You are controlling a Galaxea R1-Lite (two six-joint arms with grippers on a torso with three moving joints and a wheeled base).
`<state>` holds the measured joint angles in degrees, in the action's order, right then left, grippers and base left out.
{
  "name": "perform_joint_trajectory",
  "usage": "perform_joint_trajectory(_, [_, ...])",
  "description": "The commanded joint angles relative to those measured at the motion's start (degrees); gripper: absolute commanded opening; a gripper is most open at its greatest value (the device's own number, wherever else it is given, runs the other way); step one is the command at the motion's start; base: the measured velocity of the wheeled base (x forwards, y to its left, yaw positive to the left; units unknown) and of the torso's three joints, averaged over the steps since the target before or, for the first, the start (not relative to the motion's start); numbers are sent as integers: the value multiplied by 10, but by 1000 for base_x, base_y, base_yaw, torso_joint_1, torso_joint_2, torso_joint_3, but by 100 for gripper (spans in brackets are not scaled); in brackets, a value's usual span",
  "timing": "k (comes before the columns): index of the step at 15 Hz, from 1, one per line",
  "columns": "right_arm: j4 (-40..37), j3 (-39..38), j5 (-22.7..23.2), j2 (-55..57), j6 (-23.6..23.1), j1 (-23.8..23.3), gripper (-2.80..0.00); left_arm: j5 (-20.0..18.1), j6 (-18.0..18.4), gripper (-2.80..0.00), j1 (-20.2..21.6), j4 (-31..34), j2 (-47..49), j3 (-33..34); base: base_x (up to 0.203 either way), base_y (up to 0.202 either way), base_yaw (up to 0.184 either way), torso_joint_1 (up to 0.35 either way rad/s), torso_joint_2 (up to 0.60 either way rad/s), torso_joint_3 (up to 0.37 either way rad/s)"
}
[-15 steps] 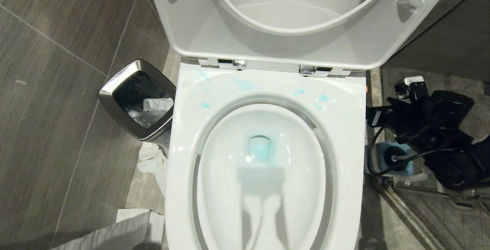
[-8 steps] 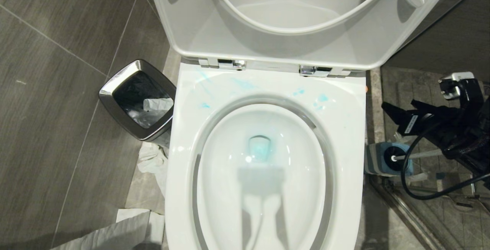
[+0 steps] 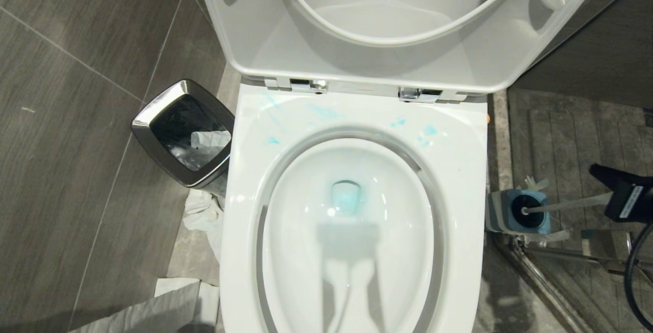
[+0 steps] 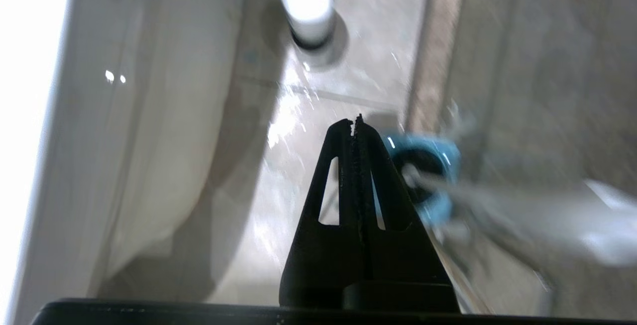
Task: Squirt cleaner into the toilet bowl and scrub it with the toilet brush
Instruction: Scrub the toilet bowl
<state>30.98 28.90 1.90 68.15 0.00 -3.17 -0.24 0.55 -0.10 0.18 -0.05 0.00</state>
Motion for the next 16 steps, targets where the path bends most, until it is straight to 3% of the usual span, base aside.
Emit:
perform_joint_trajectory(1, [-76, -1, 6, -97, -2, -55, -280, 0, 0, -280, 0, 0, 0, 1, 0, 0, 0, 0, 0, 0])
perform_joint_trajectory(7, [-262, 2, 58, -140, -40, -241, -280, 0, 0, -280, 0, 0, 0, 1, 0, 0, 0, 0, 0, 0])
perform_joint_trajectory(10, [-279, -64, 61, -144, -104, -273, -280, 0, 0, -280, 0, 0, 0, 1, 0, 0, 0, 0, 0, 0])
perform_joint_trajectory(12, [-234, -118, 63, -164, -133, -276, -280, 0, 0, -280, 0, 0, 0, 1, 0, 0, 0, 0, 0, 0])
perform_joint_trajectory(14, [-116, -176, 83, -172, -141, -277, -280, 0, 0, -280, 0, 0, 0, 1, 0, 0, 0, 0, 0, 0])
perform_joint_trajectory(16, [50, -253, 98, -162, -143, -276, -280, 0, 0, -280, 0, 0, 0, 1, 0, 0, 0, 0, 0, 0])
